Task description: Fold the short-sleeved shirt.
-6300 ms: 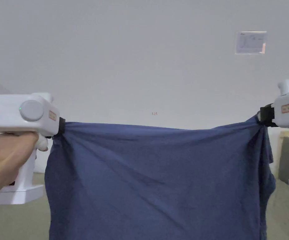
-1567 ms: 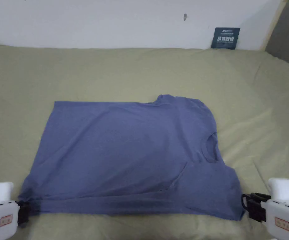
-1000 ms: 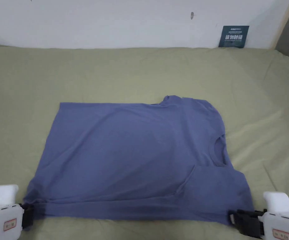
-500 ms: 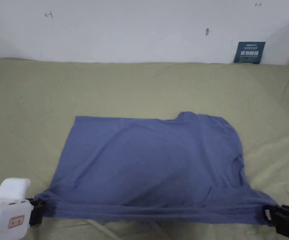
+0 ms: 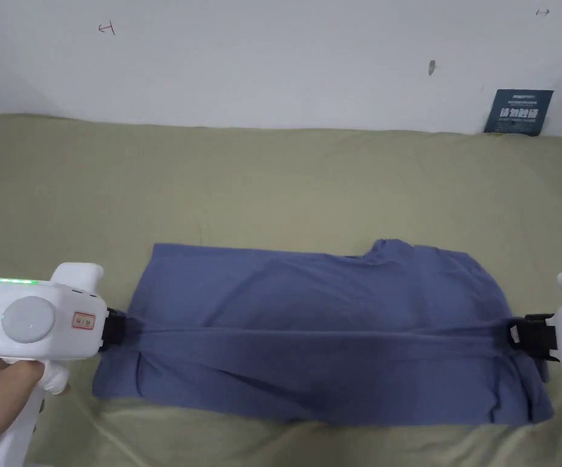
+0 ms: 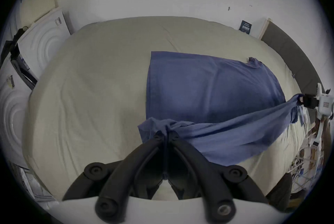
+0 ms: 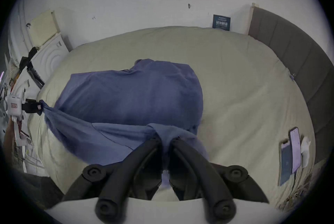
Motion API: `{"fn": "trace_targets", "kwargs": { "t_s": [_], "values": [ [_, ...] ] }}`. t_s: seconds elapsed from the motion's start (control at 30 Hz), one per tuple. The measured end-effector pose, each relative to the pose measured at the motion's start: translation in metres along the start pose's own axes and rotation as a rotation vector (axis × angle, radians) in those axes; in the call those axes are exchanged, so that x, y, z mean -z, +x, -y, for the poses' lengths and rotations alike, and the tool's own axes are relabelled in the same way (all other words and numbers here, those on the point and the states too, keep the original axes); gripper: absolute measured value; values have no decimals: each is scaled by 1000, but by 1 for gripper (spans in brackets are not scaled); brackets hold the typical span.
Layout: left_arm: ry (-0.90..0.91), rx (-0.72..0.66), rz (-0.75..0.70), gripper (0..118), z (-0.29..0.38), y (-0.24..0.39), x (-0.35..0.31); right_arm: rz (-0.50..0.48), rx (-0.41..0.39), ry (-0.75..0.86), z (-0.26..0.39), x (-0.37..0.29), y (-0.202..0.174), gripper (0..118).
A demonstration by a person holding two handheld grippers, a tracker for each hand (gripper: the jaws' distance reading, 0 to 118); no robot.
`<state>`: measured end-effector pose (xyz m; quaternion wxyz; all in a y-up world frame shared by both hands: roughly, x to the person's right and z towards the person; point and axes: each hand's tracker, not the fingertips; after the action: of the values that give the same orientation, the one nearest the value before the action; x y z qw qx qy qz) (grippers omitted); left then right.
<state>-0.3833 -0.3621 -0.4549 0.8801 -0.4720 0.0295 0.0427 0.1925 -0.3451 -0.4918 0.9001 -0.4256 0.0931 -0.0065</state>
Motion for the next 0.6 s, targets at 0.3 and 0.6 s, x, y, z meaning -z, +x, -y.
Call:
{"fn": "trace_targets", "kwargs": {
  "t_s": [0.3,0.6],
  "values": [
    [-9,-83,25,70,-7,-4,41,-19,147,-75,-3,44,12,72],
    [44,-108,-51,103,47,-28,2,-27,113,-13,51,-21,13,71]
  ]
}}
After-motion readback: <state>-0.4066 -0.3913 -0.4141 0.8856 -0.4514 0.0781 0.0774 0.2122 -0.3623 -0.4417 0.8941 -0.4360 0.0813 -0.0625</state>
